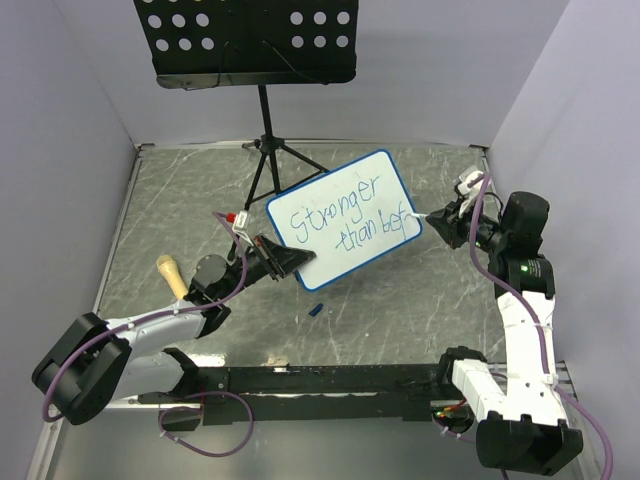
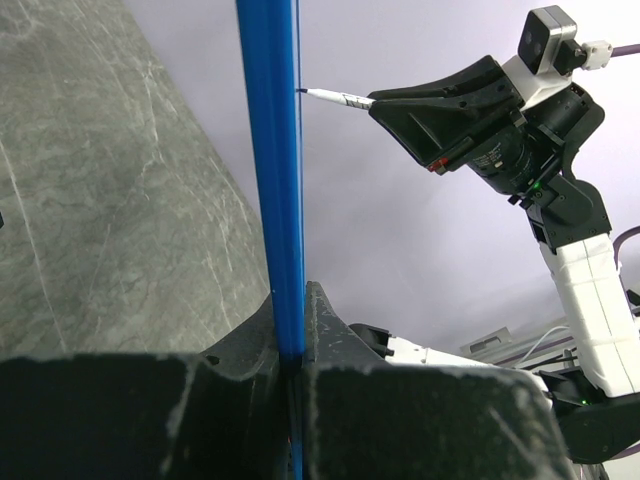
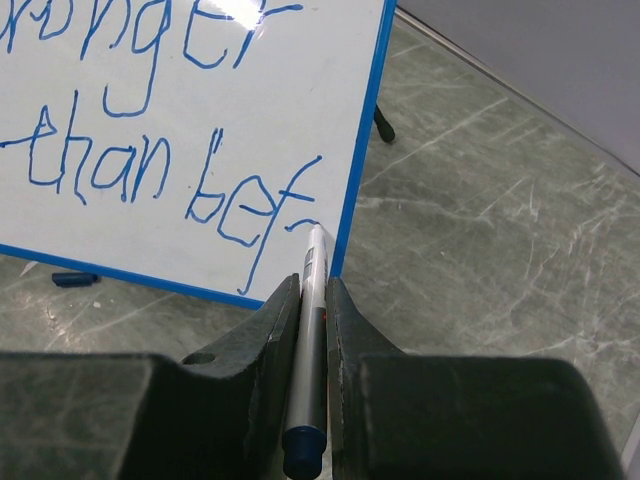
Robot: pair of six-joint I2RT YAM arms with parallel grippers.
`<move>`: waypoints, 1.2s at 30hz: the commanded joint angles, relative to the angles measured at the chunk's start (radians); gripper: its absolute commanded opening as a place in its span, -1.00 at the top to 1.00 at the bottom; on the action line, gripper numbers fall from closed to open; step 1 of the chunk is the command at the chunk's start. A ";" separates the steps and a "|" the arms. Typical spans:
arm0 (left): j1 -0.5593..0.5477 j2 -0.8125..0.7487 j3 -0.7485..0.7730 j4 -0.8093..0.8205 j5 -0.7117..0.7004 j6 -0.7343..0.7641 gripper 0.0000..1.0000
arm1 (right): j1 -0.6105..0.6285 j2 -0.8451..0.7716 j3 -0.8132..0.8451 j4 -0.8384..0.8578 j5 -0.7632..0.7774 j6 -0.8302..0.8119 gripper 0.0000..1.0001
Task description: Write a sentence on the whiteboard
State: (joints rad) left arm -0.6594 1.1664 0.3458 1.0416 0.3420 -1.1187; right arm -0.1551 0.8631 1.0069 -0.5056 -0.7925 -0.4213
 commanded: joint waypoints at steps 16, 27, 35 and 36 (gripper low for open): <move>0.001 -0.047 0.018 0.161 -0.015 0.003 0.98 | -0.003 -0.032 -0.021 -0.060 -0.034 -0.033 1.00; 0.001 -0.033 0.028 0.163 0.000 -0.001 0.98 | 0.005 0.013 0.001 -0.014 -0.059 0.015 1.00; 0.001 -0.014 0.033 0.178 0.006 -0.004 0.98 | 0.008 0.033 0.007 0.030 -0.065 0.050 1.00; 0.001 -0.014 0.035 0.179 0.008 -0.007 0.98 | 0.008 0.033 0.012 0.033 -0.062 0.052 1.00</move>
State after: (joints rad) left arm -0.6582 1.1625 0.3328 1.0275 0.3347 -1.1191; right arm -0.1532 0.8886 0.9928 -0.5297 -0.8394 -0.3965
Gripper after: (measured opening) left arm 0.073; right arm 0.190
